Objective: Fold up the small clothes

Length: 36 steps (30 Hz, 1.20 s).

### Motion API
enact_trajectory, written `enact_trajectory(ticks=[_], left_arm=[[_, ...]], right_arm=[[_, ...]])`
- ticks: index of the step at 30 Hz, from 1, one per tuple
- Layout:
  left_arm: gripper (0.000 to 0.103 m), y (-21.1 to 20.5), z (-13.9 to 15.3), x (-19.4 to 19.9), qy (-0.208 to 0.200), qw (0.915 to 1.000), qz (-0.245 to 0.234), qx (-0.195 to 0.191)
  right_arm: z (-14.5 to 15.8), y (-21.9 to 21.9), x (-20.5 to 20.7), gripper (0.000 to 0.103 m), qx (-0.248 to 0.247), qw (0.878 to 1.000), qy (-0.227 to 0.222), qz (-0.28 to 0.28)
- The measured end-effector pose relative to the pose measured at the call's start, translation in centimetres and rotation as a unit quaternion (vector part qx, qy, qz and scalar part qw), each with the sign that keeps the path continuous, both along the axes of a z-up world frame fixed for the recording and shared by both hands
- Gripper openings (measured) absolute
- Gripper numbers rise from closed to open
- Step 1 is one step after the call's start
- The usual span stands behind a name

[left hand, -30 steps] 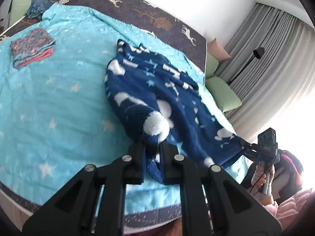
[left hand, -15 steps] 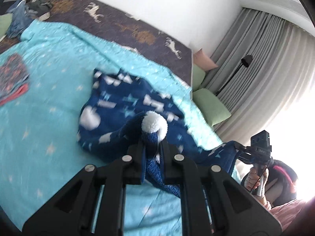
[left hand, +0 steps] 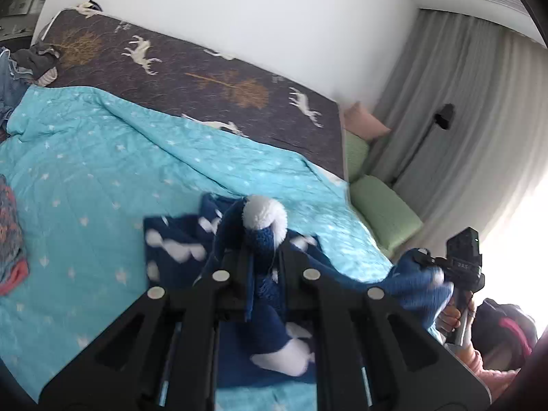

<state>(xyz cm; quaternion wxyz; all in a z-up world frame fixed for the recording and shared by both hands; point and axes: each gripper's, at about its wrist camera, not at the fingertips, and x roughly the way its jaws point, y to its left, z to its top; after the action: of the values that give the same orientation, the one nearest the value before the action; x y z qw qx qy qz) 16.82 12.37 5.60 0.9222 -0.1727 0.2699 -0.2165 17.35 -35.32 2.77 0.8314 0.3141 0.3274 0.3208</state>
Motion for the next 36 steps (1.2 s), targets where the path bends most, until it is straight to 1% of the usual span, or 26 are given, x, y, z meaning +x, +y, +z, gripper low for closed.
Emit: enact_trajectory(ticks=[2, 3, 4, 5, 6, 8, 10, 11, 13, 14, 15, 17, 18, 19, 21, 22, 23, 24, 25, 26, 28, 30, 32, 33, 36], left_arm=[[0.013, 0.2, -0.8, 3.7, 0.019, 0.9996, 0.017, 0.007], [0.013, 0.3, -1.3, 5.5, 0.029, 0.9992, 0.024, 0.012], [0.013, 0.5, -1.9, 7.0, 0.038, 0.9987, 0.03, 0.019], [0.013, 0.7, -3.1, 9.4, 0.051, 0.9975, 0.04, 0.028], [0.013, 0.9, -4.0, 11.0, 0.06, 0.9967, 0.045, 0.031], [0.013, 1.3, -6.3, 14.3, 0.083, 0.9943, 0.059, 0.033], [0.013, 1.6, -9.2, 17.6, 0.105, 0.9912, 0.071, 0.037], [0.013, 1.5, -11.0, 19.1, 0.127, 0.9878, 0.079, 0.044], [0.013, 1.5, -13.9, 20.9, 0.164, 0.9808, 0.09, 0.057], [0.013, 1.6, -15.6, 21.7, 0.186, 0.9762, 0.093, 0.059], [0.014, 1.7, -16.6, 21.8, 0.197, 0.974, 0.099, 0.054], [0.017, 2.0, -16.6, 21.2, 0.19, 0.976, 0.101, 0.034], [0.022, 2.2, -16.2, 20.9, 0.189, 0.9767, 0.099, 0.024], [0.028, 2.4, -15.7, 20.7, 0.189, 0.9769, 0.098, 0.017], [0.032, 2.7, -14.1, 20.0, 0.18, 0.9783, 0.101, 0.014], [0.038, 2.6, -13.2, 19.6, 0.169, 0.9797, 0.106, 0.02], [0.043, 2.6, -11.8, 18.8, 0.147, 0.9825, 0.111, 0.027], [0.049, 2.7, -11.0, 18.4, 0.132, 0.9845, 0.113, 0.025], [0.051, 2.8, -9.8, 17.1, 0.113, 0.9871, 0.112, 0.018], [0.051, 3.1, -9.2, 16.9, 0.103, 0.9885, 0.11, 0.012], [0.051, 3.1, -8.0, 15.1, 0.086, 0.9914, 0.099, 0.001], [0.052, 2.4, -7.5, 13.5, 0.077, 0.9945, 0.07, -0.006], [0.052, 1.1, -7.8, 12.5, 0.08, 0.9961, 0.038, 0.005], [0.052, 0.0, -8.1, 12.5, 0.088, 0.9958, 0.021, 0.015], [0.052, -3.2, -10.2, 13.4, 0.119, 0.9917, -0.007, 0.048]], right_arm=[[-0.2, -0.3, 2.9, 0.015, -0.001, 1.0, 0.009, -0.011], [-0.5, -0.6, 5.1, 0.015, -0.005, 1.0, 0.016, -0.019], [-0.7, -0.7, 6.6, 0.015, -0.009, 0.999, 0.018, -0.026], [-0.9, -0.8, 8.0, 0.015, -0.015, 0.999, 0.021, -0.031], [-1.4, -0.9, 10.3, 0.015, -0.025, 0.999, 0.025, -0.04], [-2.4, -1.2, 13.3, 0.015, -0.04, 0.997, 0.029, -0.054], [-4.4, -1.4, 17.1, 0.015, -0.054, 0.995, 0.046, -0.07], [-5.9, -1.3, 19.0, 0.015, -0.059, 0.994, 0.065, -0.071], [-8.7, -0.7, 21.5, 0.015, -0.073, 0.991, 0.097, -0.064], [-10.3, -0.2, 22.4, 0.016, -0.093, 0.987, 0.114, -0.067], [-11.2, 0.1, 22.7, 0.018, -0.104, 0.985, 0.122, -0.066], [-13.3, 0.8, 23.0, 0.018, -0.123, 0.98, 0.144, -0.056], [-13.7, 0.7, 22.9, 0.018, -0.12, 0.98, 0.145, -0.057], [-13.6, 0.4, 22.7, 0.02, -0.114, 0.981, 0.143, -0.059], [-13.0, -0.5, 22.2, 0.023, -0.103, 0.982, 0.143, -0.069], [-12.4, -0.8, 21.8, 0.026, -0.104, 0.982, 0.141, -0.074], [-11.8, -0.9, 21.3, 0.03, -0.108, 0.981, 0.139, -0.078], [-11.0, -1.1, 20.7, 0.041, -0.116, 0.981, 0.132, -0.086], [-9.9, -1.1, 19.6, 0.049, -0.123, 0.981, 0.118, -0.093], [-8.8, -1.2, 18.4, 0.05, -0.128, 0.982, 0.102, -0.097], [-7.4, -1.1, 16.9, 0.05, -0.131, 0.983, 0.085, -0.093], [-6.2, -0.6, 15.0, 0.05, -0.134, 0.985, 0.076, -0.082], [-5.7, 0.6, 13.6, 0.05, -0.149, 0.984, 0.073, -0.064], [-5.6, 1.6, 13.2, 0.05, -0.162, 0.983, 0.074, -0.053], [-5.9, 4.7, 12.9, 0.05, -0.209, 0.974, 0.076, -0.034]])
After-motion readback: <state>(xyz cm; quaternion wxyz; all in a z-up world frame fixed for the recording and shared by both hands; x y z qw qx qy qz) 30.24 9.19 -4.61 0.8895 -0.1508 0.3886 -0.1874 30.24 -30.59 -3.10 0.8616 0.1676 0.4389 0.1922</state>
